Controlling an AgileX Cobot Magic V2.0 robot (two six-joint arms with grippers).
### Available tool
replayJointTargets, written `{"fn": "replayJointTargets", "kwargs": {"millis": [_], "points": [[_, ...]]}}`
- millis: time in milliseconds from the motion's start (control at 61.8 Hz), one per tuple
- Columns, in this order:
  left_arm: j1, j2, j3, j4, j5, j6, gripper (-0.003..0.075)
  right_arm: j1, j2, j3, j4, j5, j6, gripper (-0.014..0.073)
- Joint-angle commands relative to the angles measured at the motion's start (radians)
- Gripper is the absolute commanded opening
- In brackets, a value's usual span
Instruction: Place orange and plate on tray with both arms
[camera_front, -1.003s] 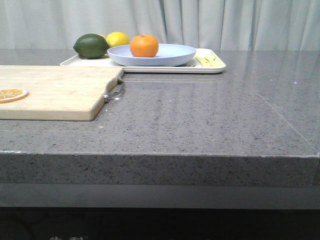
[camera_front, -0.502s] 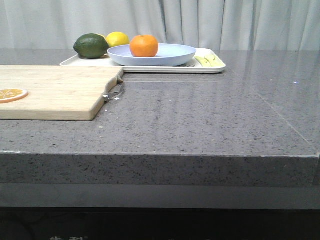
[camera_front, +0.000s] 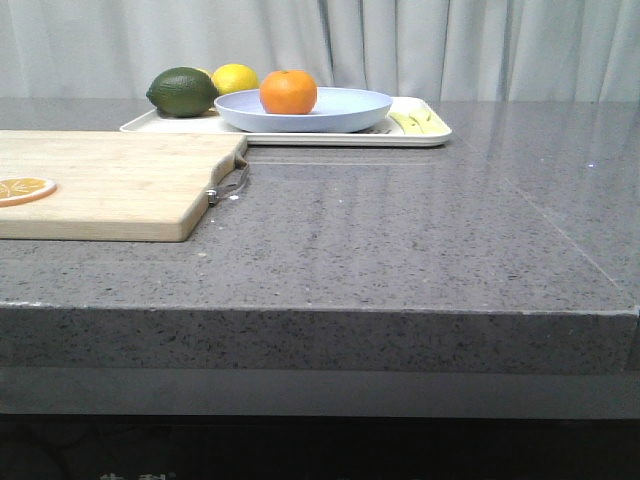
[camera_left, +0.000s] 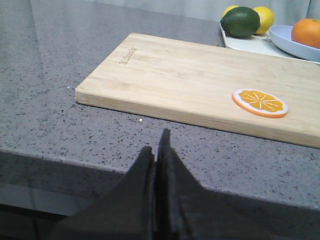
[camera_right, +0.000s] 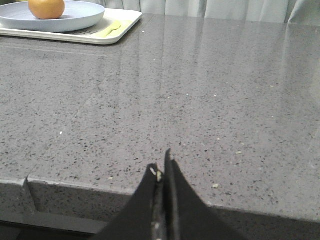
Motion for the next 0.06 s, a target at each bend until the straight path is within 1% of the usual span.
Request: {"fn": "replayJointTargets", "kwargs": {"millis": [0,49], "points": [[0.002,-0.020,0.005,-0.007,-0.087,-0.008,-0.0018,-0.004,-0.018,-0.004,0.003,-0.088,-0.008,-0.0120],[0.002,-0.020,0.005,-0.007,-0.087,-0.008,-0.0018,-0.004,-0.018,-0.004,0.003,-0.088,-0.008,-0.0120]]}}
